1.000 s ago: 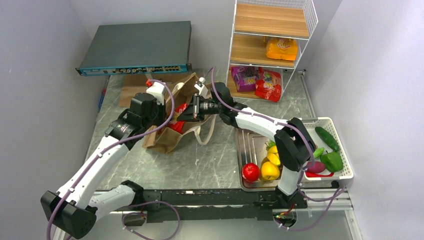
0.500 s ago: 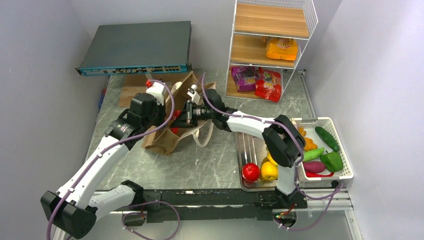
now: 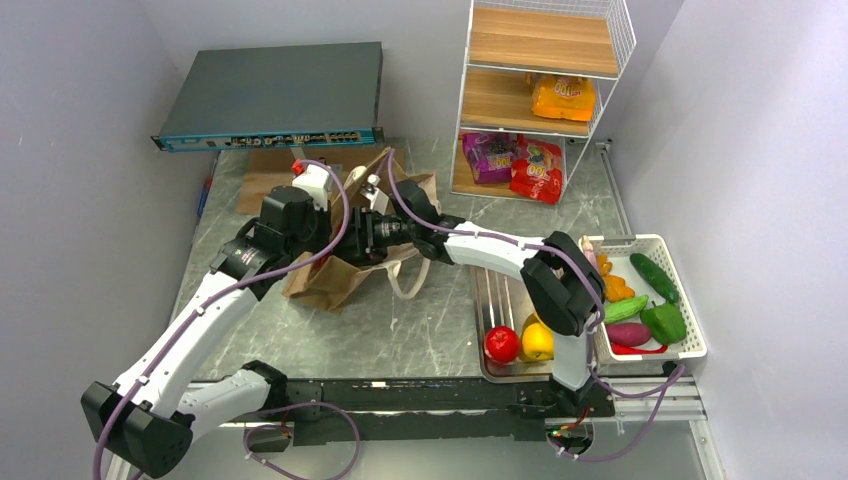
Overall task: Place the food into the grocery bag and tie it
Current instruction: Place the snack in the grocery bag.
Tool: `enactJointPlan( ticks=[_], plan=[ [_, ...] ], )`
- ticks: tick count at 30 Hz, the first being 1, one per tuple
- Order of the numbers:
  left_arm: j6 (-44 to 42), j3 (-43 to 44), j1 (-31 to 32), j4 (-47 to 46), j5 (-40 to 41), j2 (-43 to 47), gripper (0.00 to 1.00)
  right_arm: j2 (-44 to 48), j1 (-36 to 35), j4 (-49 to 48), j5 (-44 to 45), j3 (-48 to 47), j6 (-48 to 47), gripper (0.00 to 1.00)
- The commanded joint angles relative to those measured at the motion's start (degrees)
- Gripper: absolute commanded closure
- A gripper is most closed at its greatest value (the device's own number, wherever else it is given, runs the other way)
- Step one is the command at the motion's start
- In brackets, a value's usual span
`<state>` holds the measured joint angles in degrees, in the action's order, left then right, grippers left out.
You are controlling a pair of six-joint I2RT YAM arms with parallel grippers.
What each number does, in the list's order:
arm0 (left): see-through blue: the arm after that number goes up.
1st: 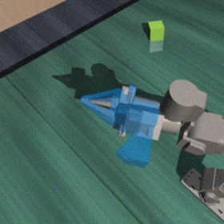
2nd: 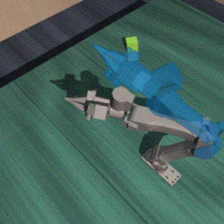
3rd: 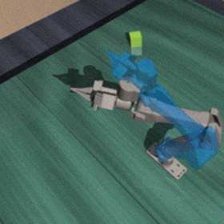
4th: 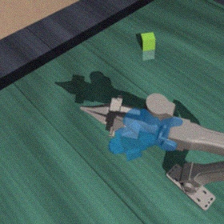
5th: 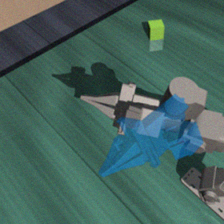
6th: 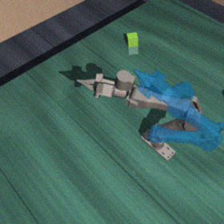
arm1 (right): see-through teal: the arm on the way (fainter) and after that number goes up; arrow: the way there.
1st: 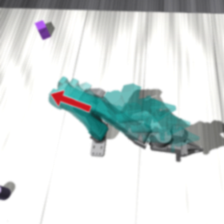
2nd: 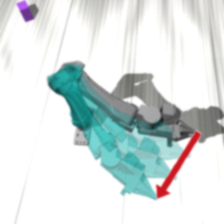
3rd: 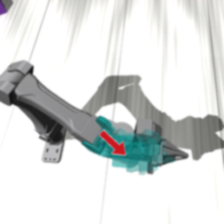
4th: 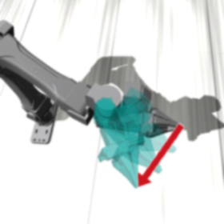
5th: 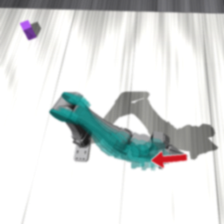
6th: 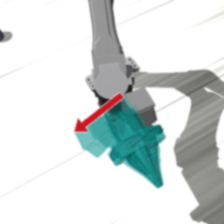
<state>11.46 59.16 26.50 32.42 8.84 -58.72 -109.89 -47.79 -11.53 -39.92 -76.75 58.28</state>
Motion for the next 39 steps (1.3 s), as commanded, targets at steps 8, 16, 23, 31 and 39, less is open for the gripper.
enactJointPlan(
  ticks=[8,16,23,31,39],
  plan=[
    [-0.4,1.7,0.2,-1.5,0.0,0.4,1.0,10.8,-0.9,22.8,11.2,-8.3,-15.2,0.29],
    [-0.4,1.7,0.2,-1.5,-0.1,0.5,1.0,19.8,-0.8,38.4,23.6,-12.8,-24.2,0.2],
    [-0.3,1.7,0.3,-1.5,-0.2,0.6,1.0,28.7,-0.6,45.4,37.7,-13.7,-28.9,0.08],
    [-0.4,1.7,0.6,-1.5,-0.1,0.5,1.0,40.4,0.7,42.6,49.9,-7.9,-31.3,0.0],
    [-0.4,1.7,1.0,-1.5,-0.1,0.6,1.0,49.2,0.9,40.9,64.2,-0.1,-34.2,0.0]
  ],
)
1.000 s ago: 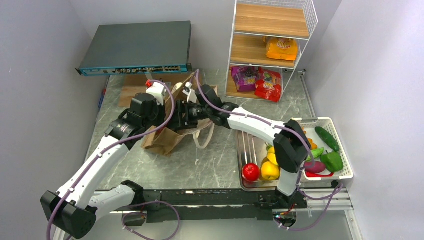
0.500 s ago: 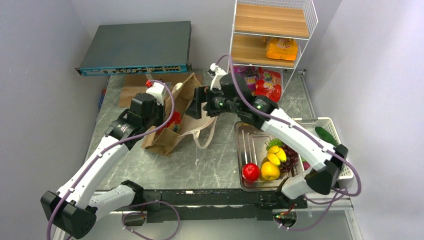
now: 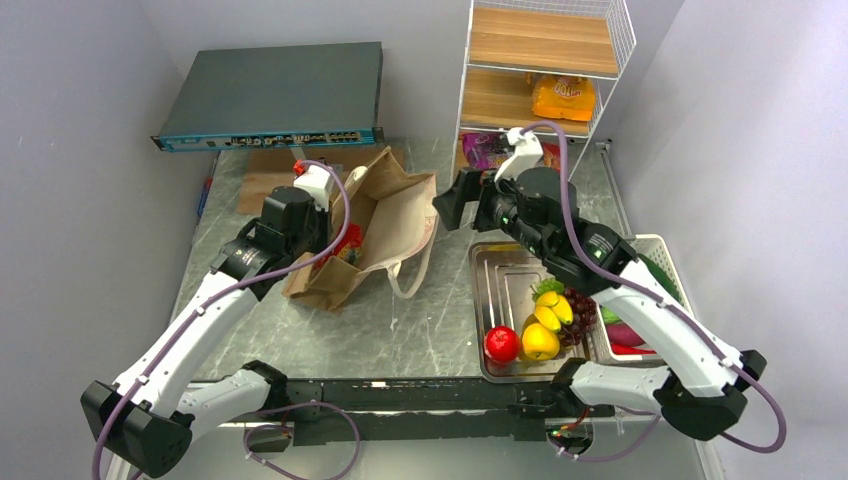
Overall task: Place the food into the grocery bag and tie it
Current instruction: Place the snack in the grocery bag, then adjust the snack on the shelf.
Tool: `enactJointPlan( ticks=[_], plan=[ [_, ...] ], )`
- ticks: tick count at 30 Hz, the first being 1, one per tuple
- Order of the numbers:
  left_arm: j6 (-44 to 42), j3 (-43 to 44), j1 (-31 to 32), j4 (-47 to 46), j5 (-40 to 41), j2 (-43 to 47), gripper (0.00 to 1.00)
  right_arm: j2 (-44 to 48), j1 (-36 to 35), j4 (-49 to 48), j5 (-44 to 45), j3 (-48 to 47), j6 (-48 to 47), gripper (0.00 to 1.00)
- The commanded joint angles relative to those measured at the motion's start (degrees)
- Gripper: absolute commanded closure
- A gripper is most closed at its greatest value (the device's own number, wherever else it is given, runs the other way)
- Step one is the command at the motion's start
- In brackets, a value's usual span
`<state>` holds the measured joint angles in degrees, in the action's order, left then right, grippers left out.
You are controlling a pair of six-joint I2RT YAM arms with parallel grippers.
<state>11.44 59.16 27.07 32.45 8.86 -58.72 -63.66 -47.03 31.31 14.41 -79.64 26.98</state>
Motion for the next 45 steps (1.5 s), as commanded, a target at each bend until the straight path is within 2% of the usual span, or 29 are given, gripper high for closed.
enactJointPlan(
  ticks=[1,8,12,17,27,31,45],
  plan=[
    [-0.3,1.7,0.4,-1.4,-0.1,0.6,1.0,3.9,0.2,-2.3,11.3,3.6,-3.2,0.0],
    [-0.4,1.7,0.6,-1.4,0.2,0.5,1.0,8.2,0.2,-6.6,17.9,8.8,-5.0,0.0],
    [-0.4,1.9,0.7,-1.3,0.0,0.5,1.0,6.2,1.0,-10.2,25.7,9.8,-10.8,0.01],
    [-0.6,1.8,0.8,-1.2,0.8,0.6,1.0,1.1,10.6,-11.7,18.7,4.6,-10.8,0.01],
    [-0.8,1.9,0.7,-1.3,0.7,0.9,1.0,-9.5,19.2,-20.2,17.4,-2.1,-18.2,0.01],
    [-0.8,1.9,0.8,-1.2,1.0,0.9,1.0,-12.9,23.3,-22.1,14.7,-4.3,-17.8,0.01],
    [-1.0,1.8,0.8,-1.2,1.4,0.8,1.0,-23.1,29.8,-27.2,11.3,-11.7,-23.0,0.01]
  ],
)
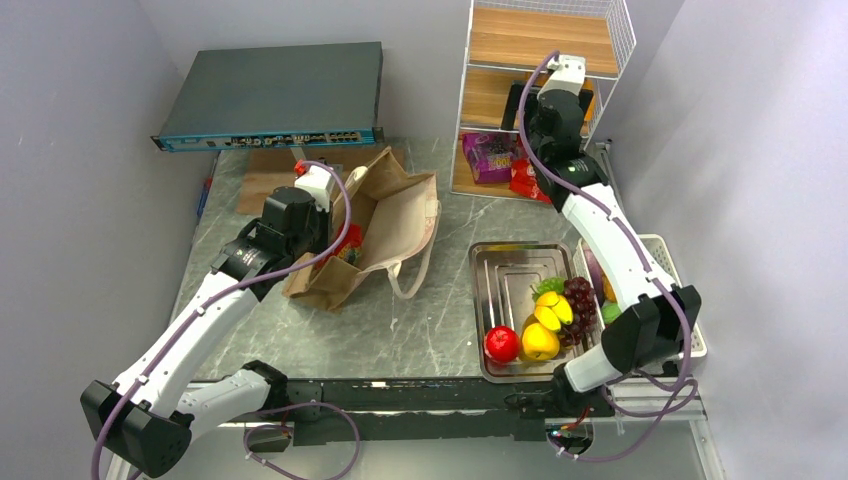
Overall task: Place the food into the grocery bag and tie it
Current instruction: Adjust the snack on the shelf.
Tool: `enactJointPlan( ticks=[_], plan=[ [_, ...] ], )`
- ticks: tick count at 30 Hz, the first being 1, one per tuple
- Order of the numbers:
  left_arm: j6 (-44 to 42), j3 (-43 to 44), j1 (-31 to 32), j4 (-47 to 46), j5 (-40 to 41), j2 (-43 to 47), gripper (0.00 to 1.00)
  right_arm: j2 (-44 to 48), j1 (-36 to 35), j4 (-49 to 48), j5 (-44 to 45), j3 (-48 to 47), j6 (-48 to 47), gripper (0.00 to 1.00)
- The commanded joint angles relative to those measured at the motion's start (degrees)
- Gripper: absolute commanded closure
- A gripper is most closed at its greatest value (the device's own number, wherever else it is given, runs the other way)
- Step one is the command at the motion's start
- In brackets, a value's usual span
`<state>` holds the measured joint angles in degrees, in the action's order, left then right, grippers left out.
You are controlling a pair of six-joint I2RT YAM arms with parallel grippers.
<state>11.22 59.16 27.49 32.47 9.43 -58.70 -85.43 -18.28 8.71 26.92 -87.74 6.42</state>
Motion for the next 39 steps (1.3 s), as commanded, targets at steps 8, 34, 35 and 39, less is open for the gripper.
enactJointPlan(
  ticks=[8,34,35,39],
  plan=[
    [-0.6,1.8,0.3,-1.3,0.4,0.6,1.0,-5.8,3.9,-3.8,-1.2,-5.1,-0.8,0.01],
    [-0.6,1.9,0.4,-1.2,0.1,0.2,1.0,-15.6,9.6,-9.1,-0.9,-7.5,4.9,0.06],
    [-0.5,1.9,0.4,-1.2,0.1,0.1,1.0,-15.7,9.7,-10.2,-0.5,-7.4,5.1,0.09],
    [-0.6,1.9,0.3,-1.1,0.1,-0.1,1.0,-16.3,10.3,-10.9,-0.6,-7.4,5.5,0.18]
  ],
)
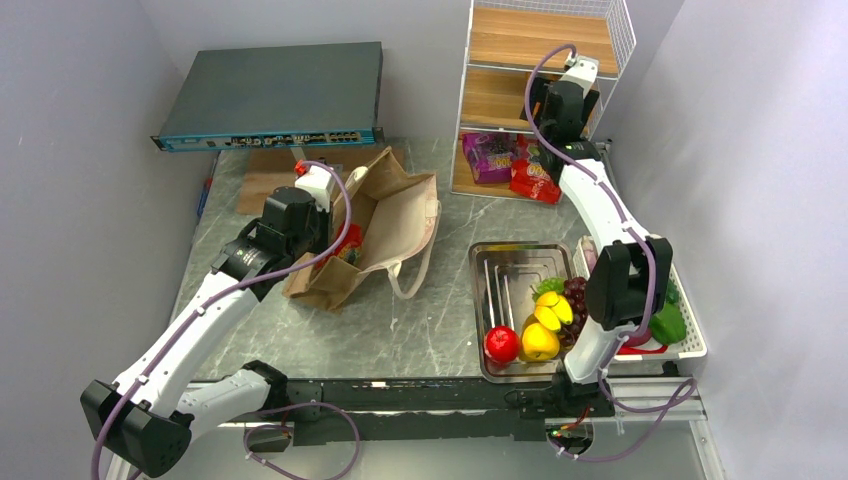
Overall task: Place the food into the grocery bag and tie it
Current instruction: Adjust the snack on the shelf.
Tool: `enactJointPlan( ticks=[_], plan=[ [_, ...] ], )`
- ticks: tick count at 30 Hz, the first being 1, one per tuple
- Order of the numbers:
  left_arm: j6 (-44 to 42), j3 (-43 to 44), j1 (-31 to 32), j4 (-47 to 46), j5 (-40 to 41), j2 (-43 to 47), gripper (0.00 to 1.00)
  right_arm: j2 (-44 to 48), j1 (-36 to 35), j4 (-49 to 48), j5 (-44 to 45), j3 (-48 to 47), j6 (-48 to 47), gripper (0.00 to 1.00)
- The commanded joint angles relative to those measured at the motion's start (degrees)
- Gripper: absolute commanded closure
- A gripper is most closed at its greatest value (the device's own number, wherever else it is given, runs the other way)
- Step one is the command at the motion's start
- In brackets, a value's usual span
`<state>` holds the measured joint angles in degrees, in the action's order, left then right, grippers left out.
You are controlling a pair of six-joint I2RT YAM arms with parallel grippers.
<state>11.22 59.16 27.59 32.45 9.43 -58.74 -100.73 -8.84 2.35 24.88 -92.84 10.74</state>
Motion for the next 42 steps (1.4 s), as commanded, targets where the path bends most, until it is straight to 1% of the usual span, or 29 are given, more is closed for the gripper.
enactJointPlan(
  ticks=[1,5,7,8,12,15,21,23,25,27,32,36,38,40,42],
  plan=[
    [-0.6,2.0,0.2,-1.1,0.1,-0.2,1.0,-1.3,1.0,-4.4,1.5,-2.5,1.2,0.19],
    [-0.5,1.9,0.2,-1.2,0.1,-0.2,1.0,-2.1,1.4,-4.5,1.3,-2.6,1.3,0.24],
    [-0.5,2.0,0.2,-1.2,0.0,-0.3,1.0,-2.3,1.6,-4.5,0.6,-2.6,1.5,0.24],
    [-0.5,2.0,0.2,-1.1,0.1,-0.4,1.0,-2.6,1.7,-4.5,0.2,-2.7,1.6,0.23],
    [-0.6,2.0,0.2,-1.1,0.0,-0.5,1.0,-3.6,1.8,-3.9,0.3,-3.6,1.2,0.11],
    [-0.6,2.0,0.2,-1.1,0.0,-0.5,1.0,-3.8,1.8,-4.4,0.2,-3.7,0.9,0.06],
    [-0.7,2.0,0.3,-1.0,-0.1,-0.7,1.0,-5.2,1.9,-3.8,-0.1,-4.9,0.4,0.05],
    [-0.6,2.0,0.2,-1.1,-0.1,-0.7,1.0,-5.6,1.9,-3.8,0.0,-5.0,0.3,0.07],
    [-0.6,2.0,0.2,-1.0,-0.1,-0.7,1.0,-5.9,2.1,-3.8,-0.1,-5.0,0.3,0.13],
    [-0.6,2.0,0.2,-1.0,-0.1,-0.8,1.0,-6.0,2.3,-3.6,-0.3,-4.9,0.6,0.23],
    [-0.6,2.0,0.2,-1.1,-0.1,-0.7,1.0,-5.5,2.5,-3.3,-0.9,-4.2,0.7,0.55],
    [-0.6,2.0,0.3,-1.0,0.0,-0.8,1.0,-4.1,2.5,-3.0,-1.2,-3.4,1.1,0.77],
    [-0.6,2.1,0.2,-1.0,0.1,-0.8,1.0,-2.9,2.5,-3.1,-1.6,-2.2,1.5,0.9],
    [-0.6,2.0,0.3,-1.0,0.0,-0.8,1.0,-1.1,2.4,-3.3,-1.6,-0.7,1.8,1.0],
    [-0.6,2.0,0.3,-1.0,0.0,-0.8,1.0,0.6,2.5,-3.2,-1.8,0.7,2.3,1.0]
  ],
)
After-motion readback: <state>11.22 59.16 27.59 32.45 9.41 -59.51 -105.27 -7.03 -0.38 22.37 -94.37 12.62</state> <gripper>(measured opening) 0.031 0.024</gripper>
